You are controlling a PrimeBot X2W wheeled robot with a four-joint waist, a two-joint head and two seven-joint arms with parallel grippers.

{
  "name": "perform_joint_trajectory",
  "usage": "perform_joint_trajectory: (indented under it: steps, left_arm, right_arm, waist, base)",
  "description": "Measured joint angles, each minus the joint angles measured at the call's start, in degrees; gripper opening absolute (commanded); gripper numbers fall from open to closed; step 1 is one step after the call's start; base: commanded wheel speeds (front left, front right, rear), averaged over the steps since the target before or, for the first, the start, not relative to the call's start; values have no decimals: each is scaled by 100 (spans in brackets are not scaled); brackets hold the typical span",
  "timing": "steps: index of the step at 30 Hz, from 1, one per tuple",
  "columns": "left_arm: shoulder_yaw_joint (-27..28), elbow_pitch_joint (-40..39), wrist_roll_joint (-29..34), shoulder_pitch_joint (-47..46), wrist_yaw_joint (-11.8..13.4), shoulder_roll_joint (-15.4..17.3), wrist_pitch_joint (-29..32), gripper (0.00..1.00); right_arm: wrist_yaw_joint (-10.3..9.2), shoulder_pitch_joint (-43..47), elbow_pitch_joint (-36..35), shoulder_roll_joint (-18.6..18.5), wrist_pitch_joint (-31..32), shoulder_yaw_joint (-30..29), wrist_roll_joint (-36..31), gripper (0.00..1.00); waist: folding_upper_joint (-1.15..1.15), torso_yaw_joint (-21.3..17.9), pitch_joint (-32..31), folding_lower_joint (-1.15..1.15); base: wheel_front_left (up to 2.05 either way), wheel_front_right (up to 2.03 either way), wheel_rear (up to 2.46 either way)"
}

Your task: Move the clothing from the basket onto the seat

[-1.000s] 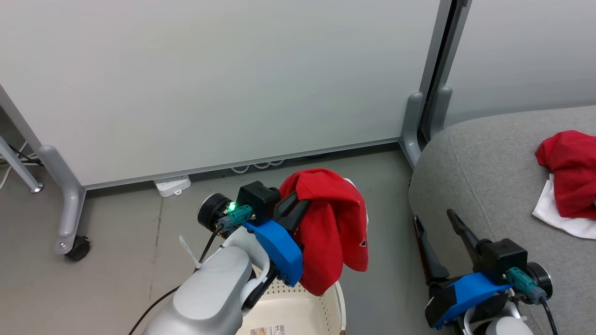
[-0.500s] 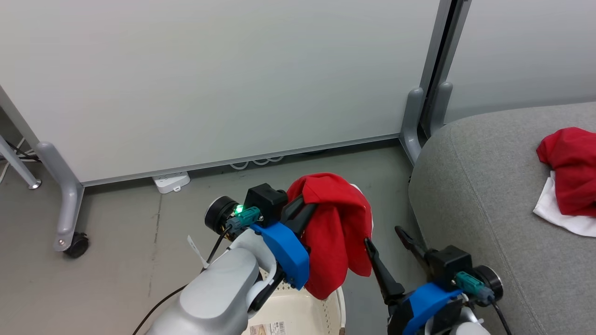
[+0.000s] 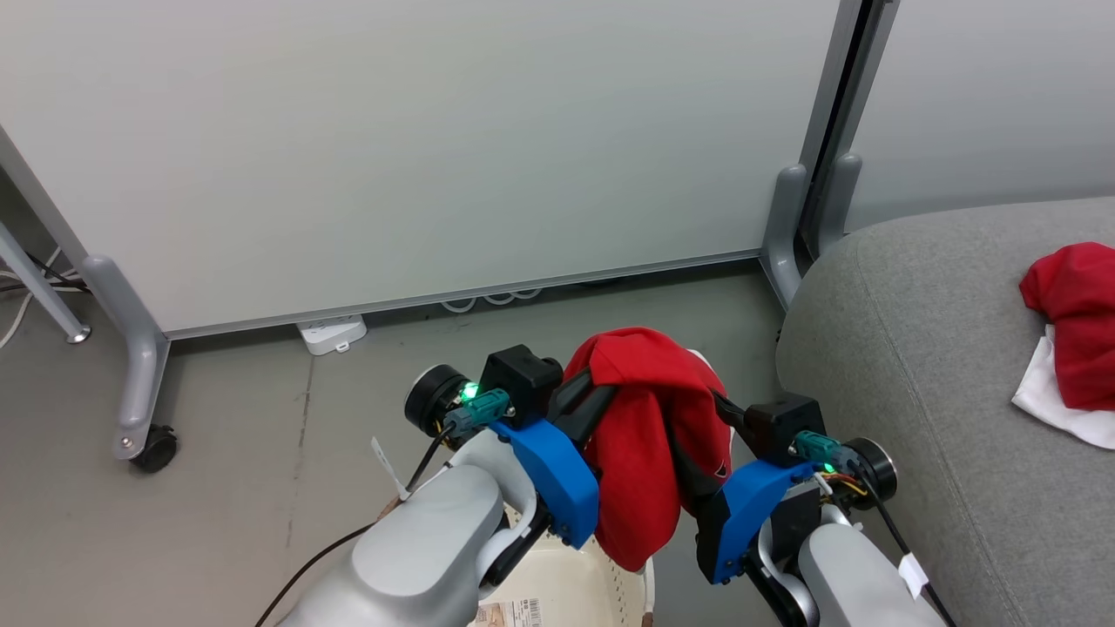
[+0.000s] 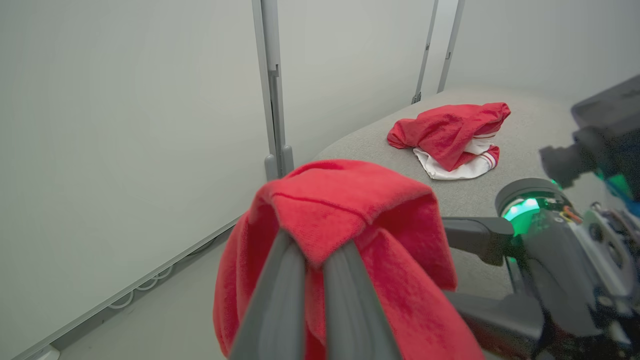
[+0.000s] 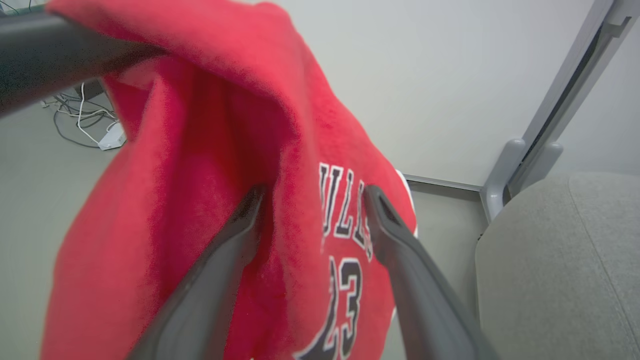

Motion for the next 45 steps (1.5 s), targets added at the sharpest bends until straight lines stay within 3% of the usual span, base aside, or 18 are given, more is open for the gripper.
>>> perform_joint_trajectory:
  steps: [1,2,3,16,35,36,37,45]
  left_arm:
    - [-38,-19,-23,-1,5,0,0,0]
    - [-70,-41,-31,-2,9,-1,0,0]
    - [-96,-63,-55,-3,14,0,-2,0]
    - [-296,-89,-171,-37,105,0,-16,0]
    - [-258,-134,-213,-36,112,0,-16,0]
    - [-238,-144,-213,-34,120,0,-16,43]
    - [-205,-170,-209,-31,134,0,-15,100]
    - [-107,-215,-115,1,158,-1,-18,100]
  right_arm:
    - [-1,-83,141,0,-15,16,36,96]
    - [0,-156,269,0,-20,37,52,42]
    - [-1,-221,387,0,-44,53,74,1]
    - [-1,-586,1266,0,-439,290,368,0]
    - [0,-803,1663,0,-684,442,516,0]
    - [-1,-812,1670,0,-699,448,516,0]
    - [0,-817,1682,0,-711,455,517,0]
    - [-1,-830,1802,0,-778,461,534,0]
  waist:
    - [0,12,-1,0]
    - [0,22,-6,0]
    - [0,31,-11,0]
    - [0,29,-15,0]
    - [0,-41,-9,0]
    - [0,-45,-9,0]
    - [0,-47,-7,0]
    - [0,-47,1,0]
  base:
    - [0,0,0]
    - [0,0,0]
    - [0,0,0]
    - [0,0,0]
    - [0,0,0]
    - [0,0,0]
    - [0,0,0]
    - [0,0,0]
